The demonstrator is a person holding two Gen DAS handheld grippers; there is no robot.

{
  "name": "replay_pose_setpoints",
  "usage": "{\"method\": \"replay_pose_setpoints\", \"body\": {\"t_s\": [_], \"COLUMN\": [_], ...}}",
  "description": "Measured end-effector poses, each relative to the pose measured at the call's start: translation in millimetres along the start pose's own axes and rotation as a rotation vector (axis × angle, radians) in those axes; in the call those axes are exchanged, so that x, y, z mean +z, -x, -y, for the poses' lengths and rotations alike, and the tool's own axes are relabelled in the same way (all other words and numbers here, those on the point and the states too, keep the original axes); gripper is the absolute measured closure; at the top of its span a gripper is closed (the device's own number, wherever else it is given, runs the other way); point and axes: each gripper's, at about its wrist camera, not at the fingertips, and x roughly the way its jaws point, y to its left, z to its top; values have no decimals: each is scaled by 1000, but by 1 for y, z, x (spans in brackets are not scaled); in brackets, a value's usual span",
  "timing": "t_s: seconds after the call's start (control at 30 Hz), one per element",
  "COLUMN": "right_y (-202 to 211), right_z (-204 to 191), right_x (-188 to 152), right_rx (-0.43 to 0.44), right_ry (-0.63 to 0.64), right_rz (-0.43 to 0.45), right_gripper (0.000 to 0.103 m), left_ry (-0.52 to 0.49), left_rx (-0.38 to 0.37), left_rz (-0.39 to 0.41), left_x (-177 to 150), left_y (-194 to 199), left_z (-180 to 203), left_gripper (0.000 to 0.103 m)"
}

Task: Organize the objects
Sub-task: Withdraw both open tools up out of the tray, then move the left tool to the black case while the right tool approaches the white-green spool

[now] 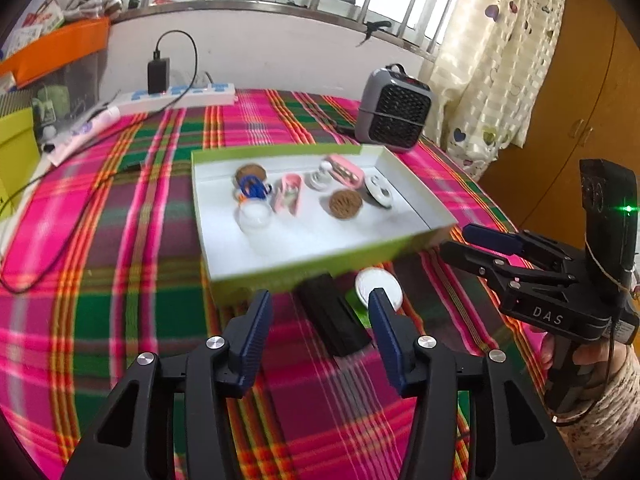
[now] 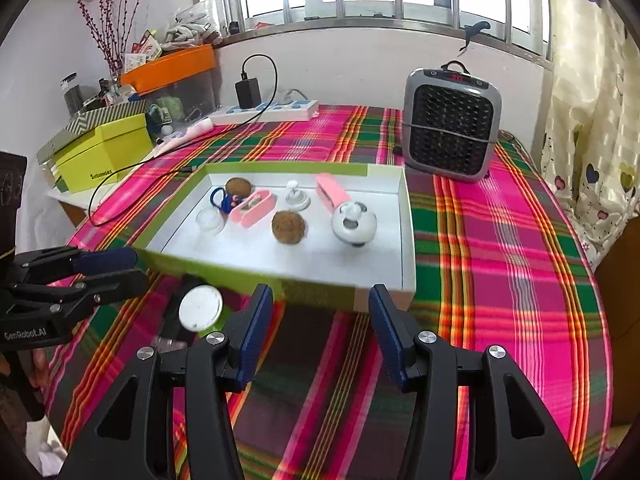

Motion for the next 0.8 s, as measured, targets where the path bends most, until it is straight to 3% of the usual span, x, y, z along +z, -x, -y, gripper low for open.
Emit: {"method": "replay_pose_setpoints", "body": {"t_s": [0.43, 0.8], "right_y": [10, 9], "right_z": [4, 7], "right_x": [-18, -26], "right_rx": [9, 19], "right_ry": [-17, -23], "right_rz": [-3, -17], "right_gripper": [52, 52], "left_ry": [-25, -11], "left_rx": [-30, 6], "left_rz": [-77, -89], "left_x": [-20, -22], "left_y": [-20, -31], "left_z": [23, 24], "left_gripper": [52, 52]}}
